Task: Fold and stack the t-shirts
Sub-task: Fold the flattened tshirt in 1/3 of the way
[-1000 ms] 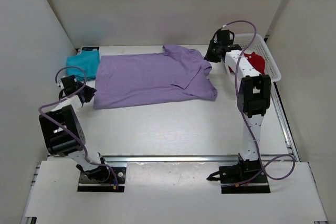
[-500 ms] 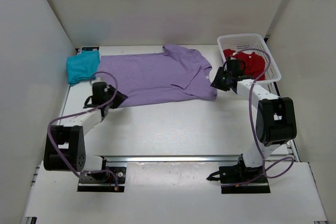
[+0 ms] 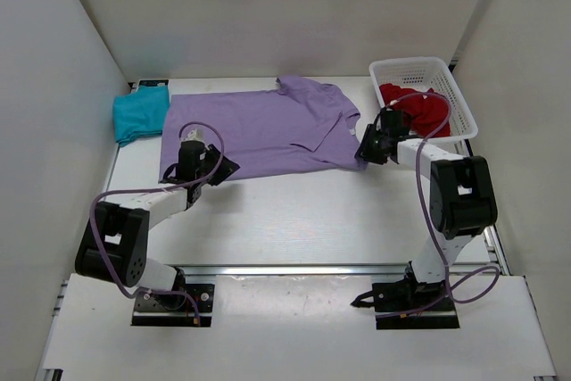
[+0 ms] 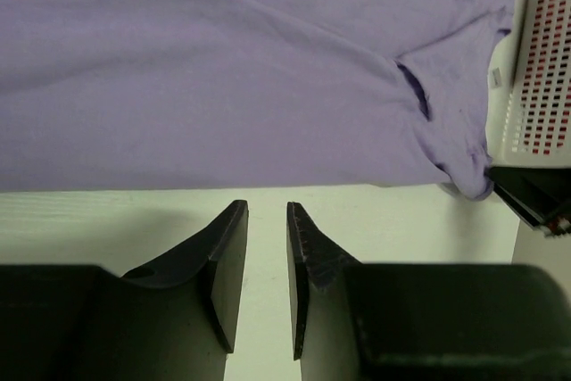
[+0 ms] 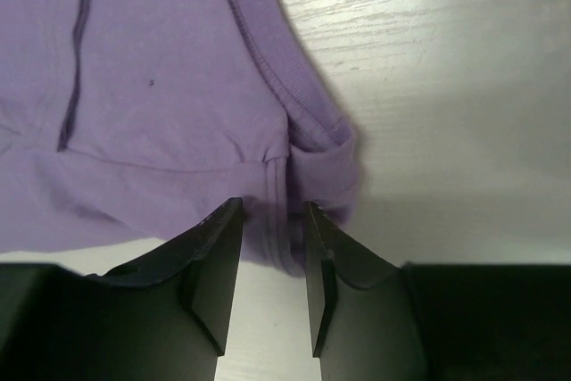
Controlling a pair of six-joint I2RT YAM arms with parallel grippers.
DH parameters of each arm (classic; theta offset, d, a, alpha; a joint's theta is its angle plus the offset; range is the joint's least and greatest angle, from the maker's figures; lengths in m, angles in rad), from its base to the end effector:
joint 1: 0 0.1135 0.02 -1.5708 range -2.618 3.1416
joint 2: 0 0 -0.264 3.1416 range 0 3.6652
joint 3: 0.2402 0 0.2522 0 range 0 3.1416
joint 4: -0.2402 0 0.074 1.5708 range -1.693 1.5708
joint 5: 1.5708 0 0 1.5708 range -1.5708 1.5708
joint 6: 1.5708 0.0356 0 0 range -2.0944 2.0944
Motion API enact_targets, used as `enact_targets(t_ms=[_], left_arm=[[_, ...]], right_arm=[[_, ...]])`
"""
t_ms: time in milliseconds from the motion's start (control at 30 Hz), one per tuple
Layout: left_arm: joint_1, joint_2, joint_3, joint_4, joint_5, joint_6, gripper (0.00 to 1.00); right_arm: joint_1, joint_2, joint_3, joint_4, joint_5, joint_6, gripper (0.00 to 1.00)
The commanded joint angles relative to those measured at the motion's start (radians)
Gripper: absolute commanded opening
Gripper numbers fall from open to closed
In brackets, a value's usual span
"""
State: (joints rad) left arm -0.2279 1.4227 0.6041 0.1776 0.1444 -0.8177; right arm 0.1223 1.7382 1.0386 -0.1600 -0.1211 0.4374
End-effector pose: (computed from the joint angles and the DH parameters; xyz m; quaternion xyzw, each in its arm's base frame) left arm 0.2714 -0.0682 0.1714 -0.2282 0.8625 -0.2791 0.3552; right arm 0.3582 0.0484 0.1791 0.1260 0.9274 0.1505 0.3183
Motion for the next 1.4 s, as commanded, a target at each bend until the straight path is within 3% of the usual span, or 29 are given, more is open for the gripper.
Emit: enact_targets(t_ms=[0, 67, 133, 233, 667, 833, 1033, 1100, 1367], left_arm=[[-0.034, 0.001, -0.004, 0.065, 0.011, -0.021, 0.35], [-0.042, 0.004, 0.000, 0.069, 0.012, -0.026, 0.35], [-0.056, 0.015, 0.000, 0.079, 0.012, -0.029, 0.34], [-0.070, 0.028, -0.003, 0.083, 0.007, -0.035, 0.34], [-0.054, 0.074, 0.006, 0.091, 0.009, -0.035, 0.33], [-0.054, 0.088, 0.008, 0.091, 0.009, -0.037, 0.33], [-0.103, 0.094, 0.059, 0.068, -0.026, -0.021, 0.33], [-0.129, 0.110, 0.085, 0.063, -0.029, -0.026, 0.33], [-0.226, 0.249, 0.235, 0.078, -0.010, -0.038, 0.32]], right_arm=[[0.011, 0.053, 0.061, 0.031, -0.002, -0.008, 0.32], [0.005, 0.061, 0.060, 0.039, 0.003, -0.006, 0.29], [0.005, 0.058, 0.069, 0.042, 0.008, 0.000, 0.17], [0.023, 0.058, 0.074, 0.040, 0.043, -0.002, 0.12], [-0.010, 0.171, 0.204, 0.057, 0.051, -0.043, 0.07], [-0.020, 0.228, 0.238, 0.080, 0.017, -0.051, 0.14], [0.005, 0.138, 0.233, 0.021, 0.107, -0.077, 0.43], [0.023, 0.083, 0.213, 0.008, 0.170, -0.066, 0.47], [0.065, -0.123, -0.050, 0.112, 0.255, 0.004, 0.44]])
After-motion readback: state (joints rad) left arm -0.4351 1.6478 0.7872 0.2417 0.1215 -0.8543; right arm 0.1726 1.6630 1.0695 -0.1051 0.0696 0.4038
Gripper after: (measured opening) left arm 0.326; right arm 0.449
